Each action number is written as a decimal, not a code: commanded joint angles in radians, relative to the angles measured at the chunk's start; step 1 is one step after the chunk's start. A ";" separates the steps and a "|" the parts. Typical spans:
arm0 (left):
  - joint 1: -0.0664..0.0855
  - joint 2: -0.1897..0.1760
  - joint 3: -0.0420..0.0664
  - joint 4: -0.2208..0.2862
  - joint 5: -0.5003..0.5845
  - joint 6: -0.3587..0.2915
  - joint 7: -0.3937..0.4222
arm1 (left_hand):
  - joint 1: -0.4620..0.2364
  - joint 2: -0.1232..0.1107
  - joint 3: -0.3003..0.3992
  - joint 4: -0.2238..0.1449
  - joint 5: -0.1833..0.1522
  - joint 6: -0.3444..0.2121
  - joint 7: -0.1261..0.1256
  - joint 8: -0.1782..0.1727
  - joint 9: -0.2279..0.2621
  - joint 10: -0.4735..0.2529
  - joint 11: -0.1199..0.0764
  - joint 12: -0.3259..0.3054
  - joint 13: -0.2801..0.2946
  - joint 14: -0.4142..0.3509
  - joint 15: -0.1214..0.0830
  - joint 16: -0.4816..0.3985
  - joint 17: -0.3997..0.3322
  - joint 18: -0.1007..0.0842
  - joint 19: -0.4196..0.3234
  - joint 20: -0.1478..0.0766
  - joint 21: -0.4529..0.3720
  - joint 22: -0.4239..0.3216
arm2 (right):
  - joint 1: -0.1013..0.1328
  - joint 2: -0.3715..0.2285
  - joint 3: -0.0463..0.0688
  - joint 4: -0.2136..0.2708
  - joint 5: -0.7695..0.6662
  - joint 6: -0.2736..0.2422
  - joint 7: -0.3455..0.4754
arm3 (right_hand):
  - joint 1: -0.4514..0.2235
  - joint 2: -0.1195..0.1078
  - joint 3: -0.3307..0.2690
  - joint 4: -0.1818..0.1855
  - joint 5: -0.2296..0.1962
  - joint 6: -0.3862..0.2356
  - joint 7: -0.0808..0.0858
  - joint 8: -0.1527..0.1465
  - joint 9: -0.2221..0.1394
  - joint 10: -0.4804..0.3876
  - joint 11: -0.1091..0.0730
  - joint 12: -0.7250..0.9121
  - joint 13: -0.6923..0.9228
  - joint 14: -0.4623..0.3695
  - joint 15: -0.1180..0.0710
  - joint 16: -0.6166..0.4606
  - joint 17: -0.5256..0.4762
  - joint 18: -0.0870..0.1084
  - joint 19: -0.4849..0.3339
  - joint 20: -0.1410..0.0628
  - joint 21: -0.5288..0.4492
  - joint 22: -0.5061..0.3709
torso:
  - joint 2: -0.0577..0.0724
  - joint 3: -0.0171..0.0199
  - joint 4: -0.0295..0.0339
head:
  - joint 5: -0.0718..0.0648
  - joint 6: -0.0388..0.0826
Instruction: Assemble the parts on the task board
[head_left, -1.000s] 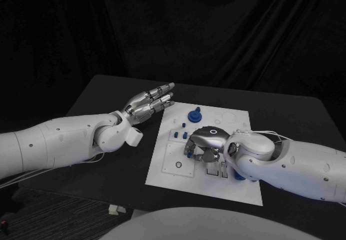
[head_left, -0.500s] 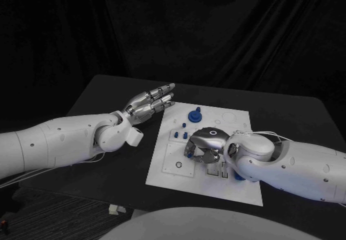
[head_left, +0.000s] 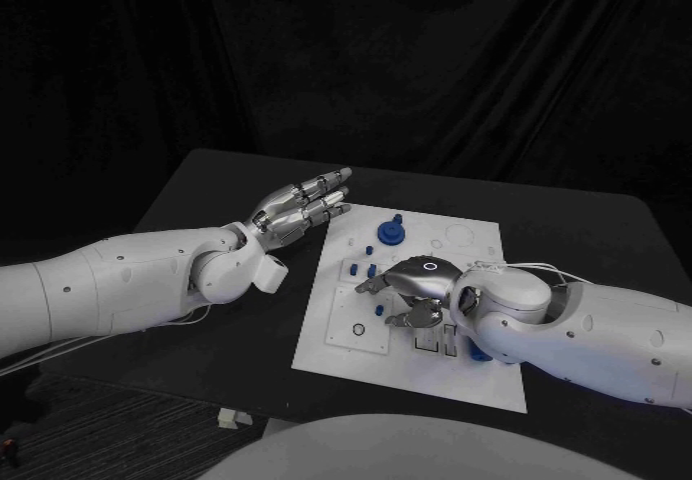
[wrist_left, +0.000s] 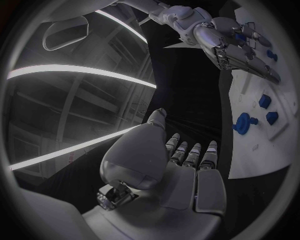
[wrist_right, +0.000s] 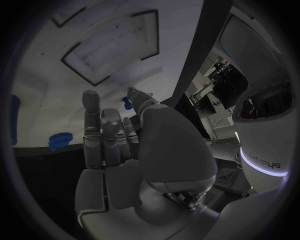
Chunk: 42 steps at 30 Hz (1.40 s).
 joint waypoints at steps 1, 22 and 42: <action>-0.001 0.000 0.001 0.003 0.001 0.012 0.008 | 0.001 0.010 0.003 -0.004 0.004 0.000 0.008 0.005 0.001 -0.001 -0.001 -0.003 -0.002 0.000 0.007 -0.004 -0.001 0.010 -0.001 0.008 0.001 0.000 | -0.003 -0.012 0.000 0.005 -0.006 -0.041 -0.029 | 0.009 0.013 -0.026 0.005 -0.006 -0.029 -0.011 -0.003 -0.001 -0.043 0.002 0.024 0.006 -0.024 0.003 -0.014 -0.023 0.014 -0.023 0.005 -0.039 0.042 | 0.001 0.0001 0.0001 | 0.002 0.000; -0.002 -0.017 0.001 0.019 0.001 -0.002 0.008 | 0.008 0.010 0.009 -0.016 0.017 0.011 0.008 0.007 0.003 0.000 0.003 0.001 -0.001 0.000 0.009 -0.004 -0.001 0.010 0.001 0.010 0.002 0.004 | 0.108 -0.291 0.007 0.136 -0.006 -0.155 0.021 | -0.111 -0.084 -0.196 0.240 -0.146 0.289 -0.029 0.040 0.024 -0.094 -0.019 0.188 -0.006 0.071 -0.017 0.105 0.026 -0.014 0.108 -0.010 0.176 0.083 | -0.006 -0.0018 -0.0046 | -0.013 0.000; -0.003 -0.033 0.001 0.031 0.001 -0.007 0.014 | 0.014 0.013 0.017 -0.028 0.031 0.016 0.005 0.008 0.003 0.002 0.002 0.003 0.000 0.000 0.008 -0.004 -0.001 0.010 0.003 0.011 0.003 0.006 | 0.063 -0.366 0.000 0.069 -0.006 -0.138 0.020 | -0.006 0.023 -0.124 0.198 -0.075 0.280 -0.008 0.013 0.016 0.001 -0.005 0.163 -0.018 0.075 -0.006 0.091 0.009 -0.015 0.117 -0.004 0.155 0.083 | -0.001 0.0006 -0.0080 | -0.011 0.000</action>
